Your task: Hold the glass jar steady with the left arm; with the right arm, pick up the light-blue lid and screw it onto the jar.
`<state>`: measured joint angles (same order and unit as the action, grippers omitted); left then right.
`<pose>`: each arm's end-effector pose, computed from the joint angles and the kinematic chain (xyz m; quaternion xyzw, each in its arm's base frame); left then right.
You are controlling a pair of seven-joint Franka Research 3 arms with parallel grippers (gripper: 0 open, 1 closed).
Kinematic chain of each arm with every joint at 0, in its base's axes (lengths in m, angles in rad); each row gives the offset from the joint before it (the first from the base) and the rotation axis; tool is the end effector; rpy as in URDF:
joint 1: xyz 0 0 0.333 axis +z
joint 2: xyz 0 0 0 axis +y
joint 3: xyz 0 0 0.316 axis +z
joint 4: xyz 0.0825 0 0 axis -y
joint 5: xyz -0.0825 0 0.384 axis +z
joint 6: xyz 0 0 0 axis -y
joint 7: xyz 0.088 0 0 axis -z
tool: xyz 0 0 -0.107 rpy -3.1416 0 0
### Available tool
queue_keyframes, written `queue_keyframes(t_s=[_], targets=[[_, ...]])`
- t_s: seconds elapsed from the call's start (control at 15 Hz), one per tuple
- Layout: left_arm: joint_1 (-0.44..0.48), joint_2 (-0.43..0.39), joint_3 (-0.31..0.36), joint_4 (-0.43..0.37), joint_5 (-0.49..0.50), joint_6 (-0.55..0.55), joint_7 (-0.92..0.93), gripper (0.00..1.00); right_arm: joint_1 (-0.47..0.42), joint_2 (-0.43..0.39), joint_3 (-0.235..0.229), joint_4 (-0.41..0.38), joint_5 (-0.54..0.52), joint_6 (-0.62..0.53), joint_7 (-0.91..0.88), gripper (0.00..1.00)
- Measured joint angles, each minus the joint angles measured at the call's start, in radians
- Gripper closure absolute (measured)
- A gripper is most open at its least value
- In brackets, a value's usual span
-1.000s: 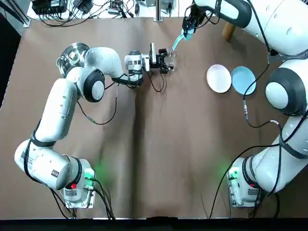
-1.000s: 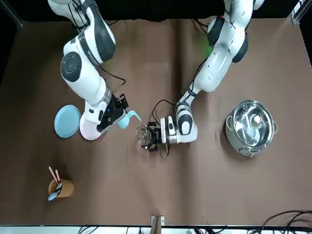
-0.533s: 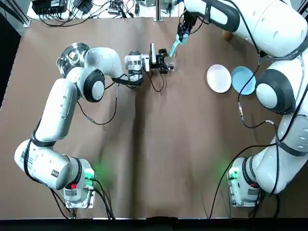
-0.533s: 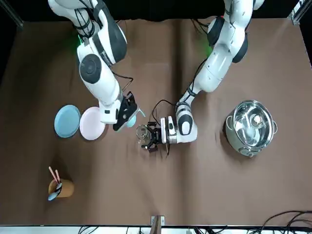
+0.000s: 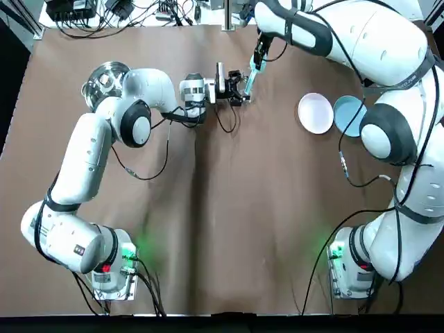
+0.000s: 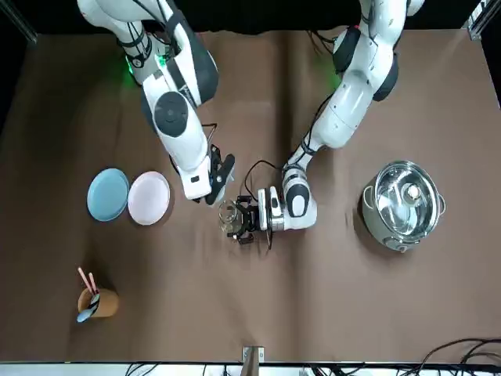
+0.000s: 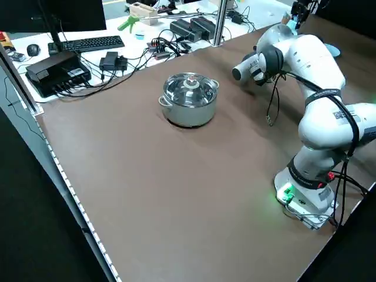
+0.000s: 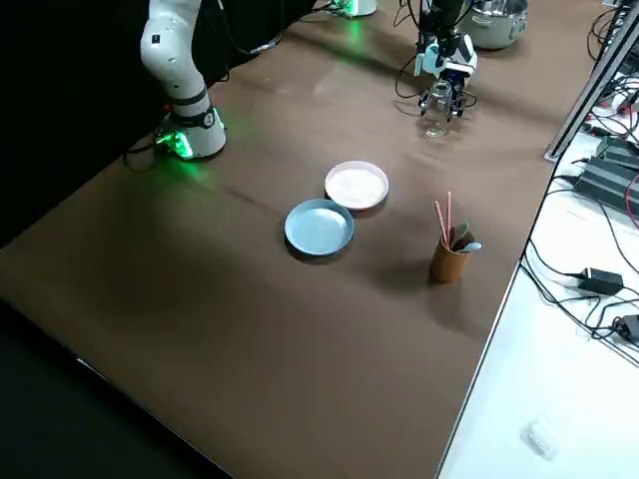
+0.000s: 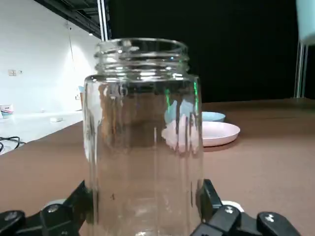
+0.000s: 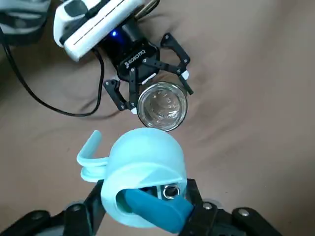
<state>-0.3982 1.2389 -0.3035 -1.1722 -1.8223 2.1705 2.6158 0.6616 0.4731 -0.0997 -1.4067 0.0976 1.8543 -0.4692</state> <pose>0.5964 -0.4593 0.0675 0.5082 -0.5108 0.5216 0.4568 0.5763 0.3860 0.4306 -0.8741 -0.4850 0.0126 0.0234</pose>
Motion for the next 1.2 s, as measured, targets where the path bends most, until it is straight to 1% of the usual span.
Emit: queue_keyframes(t_s=[0.4, 0.53, 0.67, 0.73, 0.8, 1.0, 1.2], targets=[[0.001, 0.002, 0.0, 0.0, -0.004, -0.007, 0.012, 0.09, 0.021, 0.033, 0.0, 0.01, -0.04, 0.001, -0.03, 0.32], [0.001, 0.003, 0.0, 0.0, -0.004, -0.008, 0.012, 0.09, 0.022, 0.056, 0.0, 0.036, -0.047, 0.001, -0.031, 0.32], [0.001, 0.003, 0.0, 0.0, -0.004, -0.008, 0.013, 0.09, 0.022, 0.095, 0.0, 0.076, -0.05, 0.003, -0.032, 0.32], [0.001, 0.003, 0.0, 0.0, -0.004, -0.009, 0.014, 0.09, 0.023, 0.117, 0.0, 0.098, -0.051, 0.005, -0.032, 0.32], [0.001, 0.003, 0.0, 0.001, -0.004, -0.01, 0.015, 0.09, 0.023, 0.156, 0.0, 0.135, -0.053, 0.006, -0.032, 0.32], [0.001, 0.004, 0.0, 0.001, -0.005, -0.01, 0.016, 0.09, 0.028, 0.184, 0.0, 0.158, -0.054, 0.006, -0.032, 0.32], [0.001, 0.004, 0.0, 0.001, -0.004, -0.01, 0.018, 0.08, 0.033, 0.193, 0.0, 0.161, -0.055, 0.007, -0.032, 0.32]])
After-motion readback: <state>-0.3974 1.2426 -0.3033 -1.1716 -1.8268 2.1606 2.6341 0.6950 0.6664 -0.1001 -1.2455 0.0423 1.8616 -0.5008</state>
